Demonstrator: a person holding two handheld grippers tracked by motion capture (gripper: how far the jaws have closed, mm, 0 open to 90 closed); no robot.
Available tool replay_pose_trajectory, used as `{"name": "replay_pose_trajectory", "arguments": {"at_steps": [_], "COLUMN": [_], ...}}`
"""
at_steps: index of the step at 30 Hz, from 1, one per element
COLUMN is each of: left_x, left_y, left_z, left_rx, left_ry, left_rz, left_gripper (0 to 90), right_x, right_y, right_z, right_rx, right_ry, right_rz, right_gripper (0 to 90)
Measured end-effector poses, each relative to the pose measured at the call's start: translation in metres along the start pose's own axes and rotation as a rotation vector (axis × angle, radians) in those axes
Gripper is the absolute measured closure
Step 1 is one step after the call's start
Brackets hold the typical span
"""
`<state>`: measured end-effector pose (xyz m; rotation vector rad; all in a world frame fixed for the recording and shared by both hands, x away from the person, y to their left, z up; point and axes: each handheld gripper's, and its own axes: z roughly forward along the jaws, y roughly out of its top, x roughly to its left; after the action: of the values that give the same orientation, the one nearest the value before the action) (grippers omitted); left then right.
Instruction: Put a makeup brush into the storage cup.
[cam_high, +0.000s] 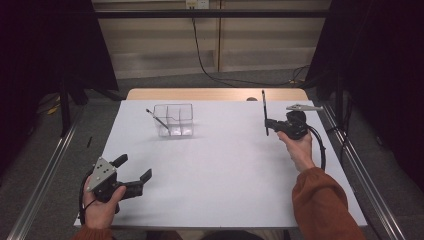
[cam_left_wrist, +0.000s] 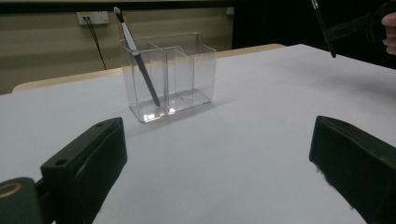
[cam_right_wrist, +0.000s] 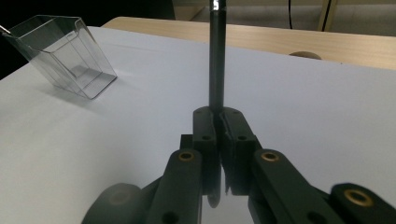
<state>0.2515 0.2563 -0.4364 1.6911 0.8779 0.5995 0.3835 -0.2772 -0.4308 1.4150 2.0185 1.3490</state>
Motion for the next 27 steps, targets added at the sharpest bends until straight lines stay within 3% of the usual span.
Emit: {"name": "replay_pose_trajectory", "arguments": {"at_steps": [6,13,27], "left_x": [0.0,0.0,-0.001], "left_y": [0.0,0.0,0.001], "left_z": [0.0,0.0,-0.001], "left_rx": [0.002,0.001,-0.007], "left_ry": [0.002,0.002,-0.008], "left_rz": [0.007,0.006,0.016], "left_gripper": [4.1,4.1,4.0], "right_x": [0.002,0.002,0.029], "right_y": [-0.004,-0.006,-0.009], "right_z": [-0.01,-0.016,-0.025], "right_rx": [-0.045,-0.043,-0.056], "right_ry": [0.021,0.023,0.111], "right_rz": [-0.015,-0.043,-0.068], "right_gripper": [84.9,85.0,85.0]}}
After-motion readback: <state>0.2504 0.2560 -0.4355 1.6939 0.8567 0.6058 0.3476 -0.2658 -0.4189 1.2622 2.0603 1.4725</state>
